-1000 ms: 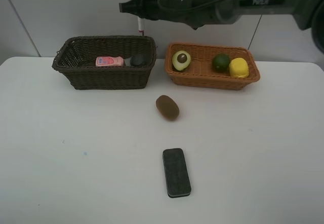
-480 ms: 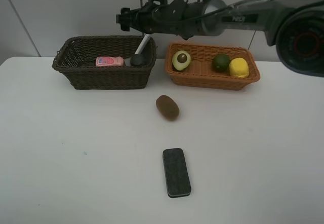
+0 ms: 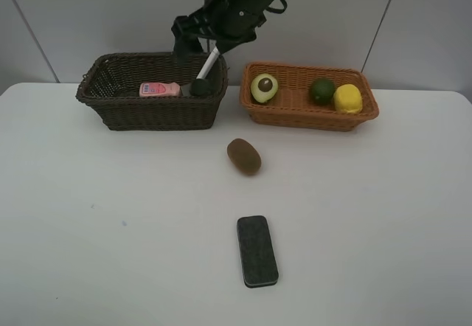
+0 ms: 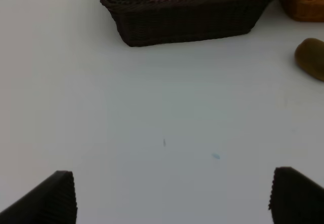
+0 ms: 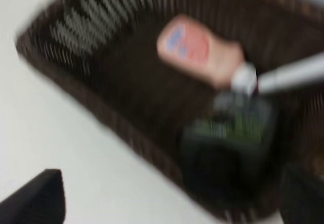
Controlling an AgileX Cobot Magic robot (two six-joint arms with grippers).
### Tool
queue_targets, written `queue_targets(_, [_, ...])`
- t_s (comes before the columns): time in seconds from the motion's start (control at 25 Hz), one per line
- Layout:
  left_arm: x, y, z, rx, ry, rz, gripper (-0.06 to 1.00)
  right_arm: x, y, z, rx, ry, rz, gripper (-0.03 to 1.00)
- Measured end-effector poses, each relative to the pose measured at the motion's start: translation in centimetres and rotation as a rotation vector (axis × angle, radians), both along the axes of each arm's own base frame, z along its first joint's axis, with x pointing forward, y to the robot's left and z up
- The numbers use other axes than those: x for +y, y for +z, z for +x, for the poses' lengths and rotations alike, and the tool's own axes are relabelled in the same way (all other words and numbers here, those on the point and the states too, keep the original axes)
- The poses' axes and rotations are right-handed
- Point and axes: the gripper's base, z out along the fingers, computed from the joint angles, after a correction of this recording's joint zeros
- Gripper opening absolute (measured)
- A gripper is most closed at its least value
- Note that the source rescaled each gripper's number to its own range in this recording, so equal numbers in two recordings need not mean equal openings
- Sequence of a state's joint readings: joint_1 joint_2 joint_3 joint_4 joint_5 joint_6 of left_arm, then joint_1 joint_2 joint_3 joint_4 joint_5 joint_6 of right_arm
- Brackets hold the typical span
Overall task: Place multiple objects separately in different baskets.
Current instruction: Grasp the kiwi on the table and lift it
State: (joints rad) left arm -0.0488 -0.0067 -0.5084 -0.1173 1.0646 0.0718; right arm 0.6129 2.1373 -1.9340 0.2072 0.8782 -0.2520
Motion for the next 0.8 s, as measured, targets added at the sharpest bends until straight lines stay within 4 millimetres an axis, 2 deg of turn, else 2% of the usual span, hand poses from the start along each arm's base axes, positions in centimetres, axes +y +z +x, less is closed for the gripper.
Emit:
queue_targets(0.24, [0.0, 0.0, 0.0, 0.000, 0.000, 0.000, 1.00, -2.5, 0.2, -1.9, 0.174, -0.010, -0.252, 1.00])
queue_targets(0.6, [0.0, 0.0, 0.0, 0.000, 0.000, 0.000, 1.00, -2.6, 0.2, -2.1, 0.200, -0.037, -0.261, 1.00])
queue_targets(0.72, [0.0, 0.0, 0.0, 0.000, 0.000, 0.000, 1.00, -2.8, -0.8, -2.3, 0.227, -0.036, -0.282, 1.00])
queue_targets(0.8, [0.0, 0.0, 0.0, 0.000, 0.000, 0.000, 1.00, -3.1, -2.3, -2.7, 0.269, -0.033, -0.314, 1.00])
